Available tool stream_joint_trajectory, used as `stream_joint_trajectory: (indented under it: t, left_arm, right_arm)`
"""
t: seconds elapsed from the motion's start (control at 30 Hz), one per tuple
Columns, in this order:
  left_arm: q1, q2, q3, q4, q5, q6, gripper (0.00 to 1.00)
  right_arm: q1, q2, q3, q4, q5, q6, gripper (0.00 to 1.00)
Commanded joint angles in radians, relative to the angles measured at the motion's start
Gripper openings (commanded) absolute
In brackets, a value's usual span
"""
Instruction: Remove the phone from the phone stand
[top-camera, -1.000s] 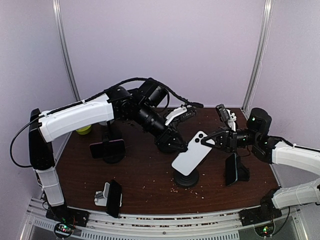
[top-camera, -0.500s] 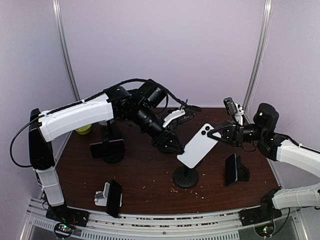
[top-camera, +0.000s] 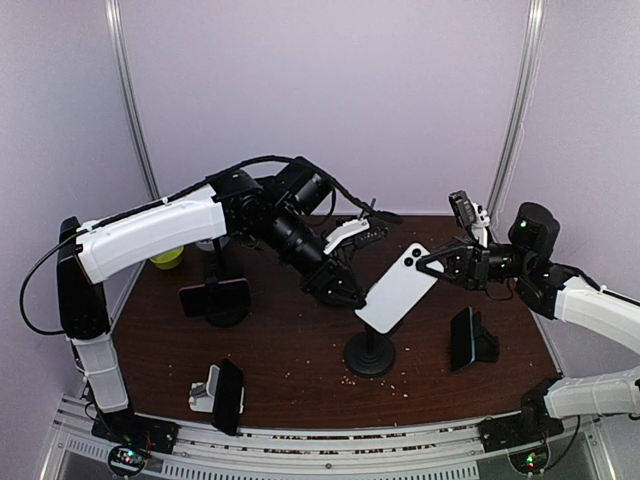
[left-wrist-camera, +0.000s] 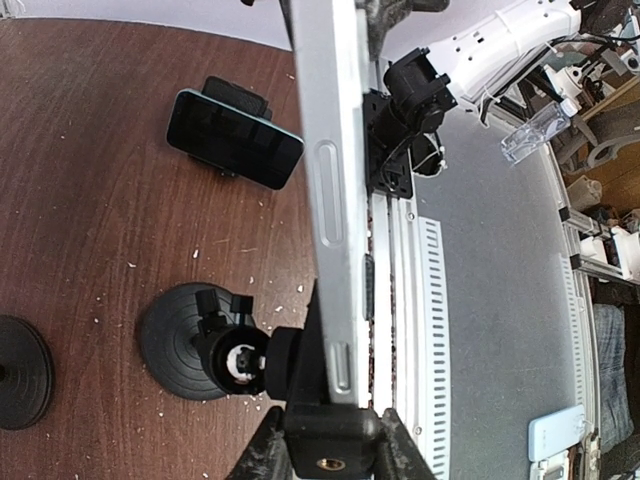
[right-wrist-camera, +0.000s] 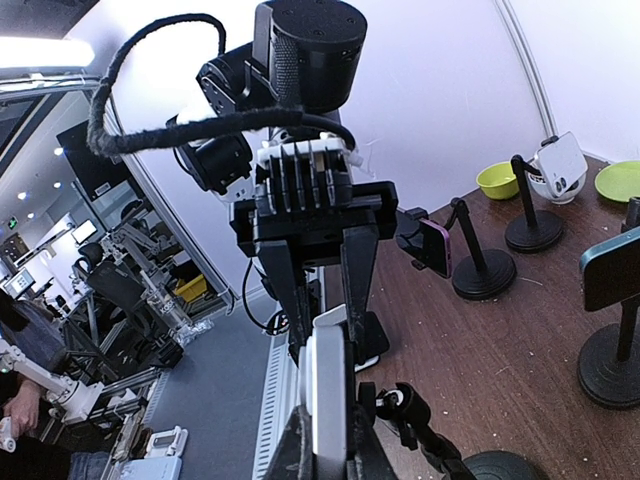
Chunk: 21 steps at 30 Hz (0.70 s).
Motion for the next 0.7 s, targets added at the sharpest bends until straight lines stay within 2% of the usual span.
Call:
stream_joint_trajectory:
  t: [0.0,0.13,0.17,0.3,0.47,0.57,0.67]
  left_arm:
    - [-0.002,0.019,0.031,-0.123,-0.014,0.003,0.0]
    - [-0.002,0.02,0.066,-0.121,-0.024,-0.014,0.0]
    - [-0.002,0.02,0.07,-0.119,-0.025,-0.017,0.0]
    - [-0.002,0.025,0.07,-0.11,-0.036,-0.022,0.0]
    - [0.0,0.03,0.065,-0.1,-0.042,-0.024,0.0]
    - [0.0,0.032,0.067,-0.098,-0.045,-0.024,0.0]
    - [0.0,0.033,0.069,-0.098,-0.046,-0.024,0.0]
  right_arm:
    - [-0.015,-0.014,0.061,0.108,0.029,0.001,0.0]
    - [-0.015,-0.008,0.063,0.075,0.047,-0.01,0.0]
    - [-0.013,-0.005,0.062,0.068,0.05,-0.01,0.05]
    - [0.007,0.014,0.037,0.073,0.052,-0.009,0.43]
    - [0.04,0.034,0.006,0.071,0.031,-0.023,0.67]
    - [0.041,0.035,-0.007,0.062,0.028,-0.04,0.73]
    - [0.041,0.034,-0.018,0.046,0.029,-0.051,0.72]
